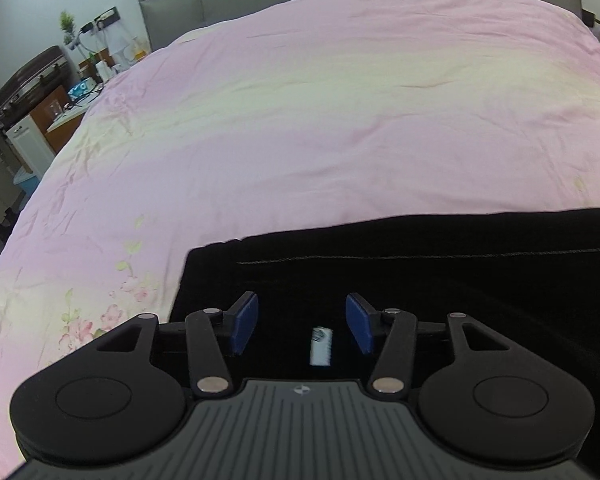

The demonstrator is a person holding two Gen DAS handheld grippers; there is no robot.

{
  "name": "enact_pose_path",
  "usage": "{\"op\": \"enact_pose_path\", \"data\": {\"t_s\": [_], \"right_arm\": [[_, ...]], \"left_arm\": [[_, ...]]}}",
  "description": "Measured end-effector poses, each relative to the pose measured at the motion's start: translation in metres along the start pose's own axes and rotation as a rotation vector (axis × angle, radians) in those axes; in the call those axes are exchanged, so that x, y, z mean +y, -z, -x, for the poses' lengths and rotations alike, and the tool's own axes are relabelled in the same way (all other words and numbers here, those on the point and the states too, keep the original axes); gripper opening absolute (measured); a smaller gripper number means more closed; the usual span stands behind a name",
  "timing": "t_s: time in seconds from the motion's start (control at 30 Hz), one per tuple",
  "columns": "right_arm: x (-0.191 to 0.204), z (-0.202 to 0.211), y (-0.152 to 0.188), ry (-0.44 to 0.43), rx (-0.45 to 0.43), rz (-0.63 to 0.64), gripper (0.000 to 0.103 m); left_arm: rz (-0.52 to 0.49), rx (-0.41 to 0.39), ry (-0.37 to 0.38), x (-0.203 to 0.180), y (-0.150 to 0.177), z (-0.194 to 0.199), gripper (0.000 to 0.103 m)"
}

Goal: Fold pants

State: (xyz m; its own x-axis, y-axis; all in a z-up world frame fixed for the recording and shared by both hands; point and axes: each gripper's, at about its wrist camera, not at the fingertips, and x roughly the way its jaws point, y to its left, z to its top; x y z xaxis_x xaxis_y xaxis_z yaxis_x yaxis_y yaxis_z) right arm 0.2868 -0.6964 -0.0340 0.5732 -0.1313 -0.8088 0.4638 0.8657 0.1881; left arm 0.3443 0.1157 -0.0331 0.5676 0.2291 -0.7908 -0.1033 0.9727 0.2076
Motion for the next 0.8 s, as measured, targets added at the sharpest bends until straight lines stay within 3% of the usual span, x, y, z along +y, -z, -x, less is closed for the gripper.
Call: {"op": "enact_pose_path", "data": {"t_s": [0.13, 0.27, 0.3, 0.33, 0.43, 0.5, 0.6, 0.8], "right_arm": [[-0.007, -0.015, -0.004, -0.131, 0.0, -0.145, 0.044], [-0.001, -0.034, -0.011, -0.191, 0.015, -0.199, 0.043], [0.001, -0.04, -0.013, -0.188, 0.015, -0.195, 0.04], [0.003, -0.045, -0.015, -0.18, 0.016, -0.194, 0.03], [0.009, -0.046, -0.024, -0.167, -0.012, -0.176, 0.018], [0.02, -0.029, -0.033, -0.189, -0.084, -0.085, 0.015], [0.026, -0.007, -0.046, -0.216, -0.175, -0.045, 0.012], [0.009, -0.055, -0.03, -0.099, -0.058, -0.024, 0.012]], "left_arm": [[-0.023, 0.014, 0.035, -0.032, 0.012, 0.005, 0.06], [-0.011, 0.076, 0.048, -0.05, 0.029, -0.01, 0.06], [-0.017, 0.089, 0.036, -0.053, 0.034, -0.015, 0.06], [-0.017, 0.098, 0.023, -0.054, 0.037, -0.019, 0.06], [0.006, 0.126, 0.007, -0.051, 0.044, -0.029, 0.06], [0.005, 0.123, -0.002, -0.054, 0.046, -0.028, 0.06], [0.005, 0.13, -0.014, -0.052, 0.043, -0.034, 0.06], [0.006, 0.128, -0.014, -0.054, 0.053, -0.041, 0.06]]}}
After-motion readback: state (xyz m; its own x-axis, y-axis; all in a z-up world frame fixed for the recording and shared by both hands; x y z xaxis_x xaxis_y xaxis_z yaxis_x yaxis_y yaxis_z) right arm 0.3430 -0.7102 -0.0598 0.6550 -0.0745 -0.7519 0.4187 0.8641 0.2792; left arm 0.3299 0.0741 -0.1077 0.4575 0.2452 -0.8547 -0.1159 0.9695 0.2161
